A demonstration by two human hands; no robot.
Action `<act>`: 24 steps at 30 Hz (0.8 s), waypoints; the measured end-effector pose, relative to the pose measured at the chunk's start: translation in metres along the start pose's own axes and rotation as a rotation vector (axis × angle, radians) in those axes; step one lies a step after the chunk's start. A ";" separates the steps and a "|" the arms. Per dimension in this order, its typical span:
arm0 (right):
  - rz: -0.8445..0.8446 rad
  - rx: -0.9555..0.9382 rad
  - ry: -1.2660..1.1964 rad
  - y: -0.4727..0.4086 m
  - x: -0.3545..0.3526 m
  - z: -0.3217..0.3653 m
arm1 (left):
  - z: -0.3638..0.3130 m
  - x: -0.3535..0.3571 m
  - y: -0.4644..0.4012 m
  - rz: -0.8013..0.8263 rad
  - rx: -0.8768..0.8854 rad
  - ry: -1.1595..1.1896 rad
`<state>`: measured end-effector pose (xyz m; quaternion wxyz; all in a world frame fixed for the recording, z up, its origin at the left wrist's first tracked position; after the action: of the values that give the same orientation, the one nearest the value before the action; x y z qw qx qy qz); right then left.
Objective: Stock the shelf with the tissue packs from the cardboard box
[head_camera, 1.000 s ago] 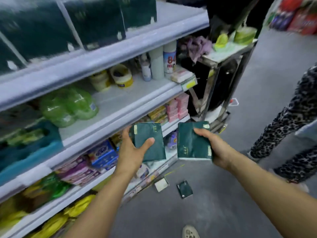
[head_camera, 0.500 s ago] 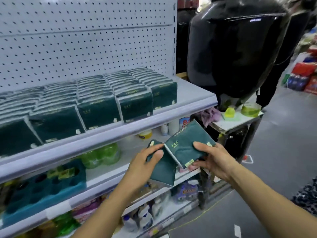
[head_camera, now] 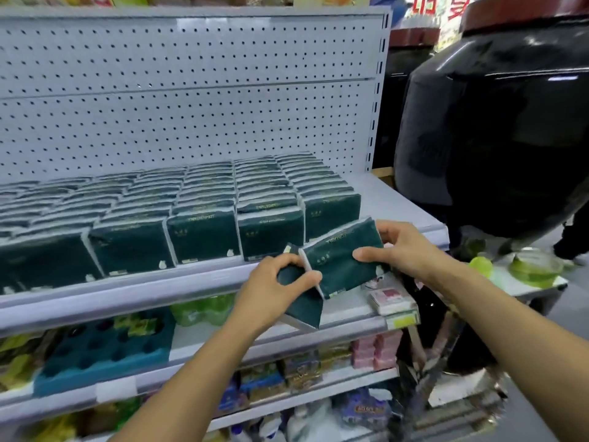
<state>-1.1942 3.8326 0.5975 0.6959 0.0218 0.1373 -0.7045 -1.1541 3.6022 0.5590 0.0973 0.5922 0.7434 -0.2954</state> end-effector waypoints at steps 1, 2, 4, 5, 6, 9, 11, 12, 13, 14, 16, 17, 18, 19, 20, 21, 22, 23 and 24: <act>-0.028 -0.019 -0.028 -0.011 -0.004 0.004 | 0.002 -0.003 -0.004 -0.027 -0.011 -0.011; -0.058 -0.034 -0.063 -0.021 -0.007 0.006 | 0.004 -0.006 -0.008 -0.052 -0.022 -0.020; -0.097 -0.048 -0.099 -0.037 -0.007 0.008 | 0.008 -0.012 -0.012 -0.080 -0.039 -0.032; -0.104 -0.048 -0.113 -0.043 -0.005 0.006 | 0.010 -0.014 -0.014 -0.086 -0.048 -0.028; -0.109 -0.053 -0.118 -0.049 -0.002 0.004 | 0.011 -0.016 -0.016 -0.088 -0.059 -0.025; -0.145 -0.086 -0.065 -0.063 0.004 -0.004 | 0.012 -0.019 -0.018 -0.068 -0.079 -0.008; -0.192 -0.136 -0.004 -0.069 0.006 -0.008 | 0.013 -0.022 -0.019 -0.064 -0.107 0.017; -0.221 -0.161 0.034 -0.072 0.007 -0.010 | 0.014 -0.023 -0.018 -0.065 -0.124 0.031; -0.246 -0.186 0.078 -0.075 0.008 -0.011 | 0.015 -0.023 -0.019 -0.065 -0.137 0.039; -0.271 -0.209 0.124 -0.078 0.009 -0.011 | 0.015 -0.024 -0.019 -0.064 -0.143 0.042; -0.318 -0.244 0.209 -0.079 0.011 -0.010 | 0.016 -0.024 -0.020 -0.065 -0.148 0.041; -0.330 -0.270 0.248 -0.078 0.012 -0.010 | 0.016 -0.024 -0.020 -0.065 -0.151 0.039; -0.344 -0.311 0.314 -0.076 0.013 -0.010 | 0.016 -0.024 -0.020 -0.064 -0.153 0.037; -0.372 -0.367 0.419 -0.074 0.012 -0.009 | 0.016 -0.025 -0.020 -0.063 -0.155 0.036; -0.419 -0.436 0.546 -0.071 0.012 -0.008 | 0.016 -0.025 -0.020 -0.062 -0.157 0.038; -0.474 -0.532 0.662 -0.069 0.012 -0.004 | 0.016 -0.025 -0.020 -0.062 -0.159 0.044; -0.504 -0.650 0.752 -0.066 0.014 0.001 | 0.016 -0.025 -0.020 -0.062 -0.162 0.052; -0.491 -0.783 0.825 -0.063 0.019 0.006 | 0.015 -0.025 -0.019 -0.064 -0.165 0.057; -0.439 -0.915 0.890 -0.060 0.027 0.009 | 0.014 -0.025 -0.019 -0.068 -0.166 0.059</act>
<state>-1.2526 3.8039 0.6104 0.3528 -0.0154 0.6966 -0.6245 -1.1679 3.5710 0.5664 0.1140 0.5650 0.7875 -0.2183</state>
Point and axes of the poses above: each hand's wrist, its own y-axis away from the middle knuckle, its own x-axis out of the palm, z = x × y, the point moved 5 cm from there along -y, towards the middle knuckle, and after that the axes turned 14 degrees about -z, right-handed, at the moved point
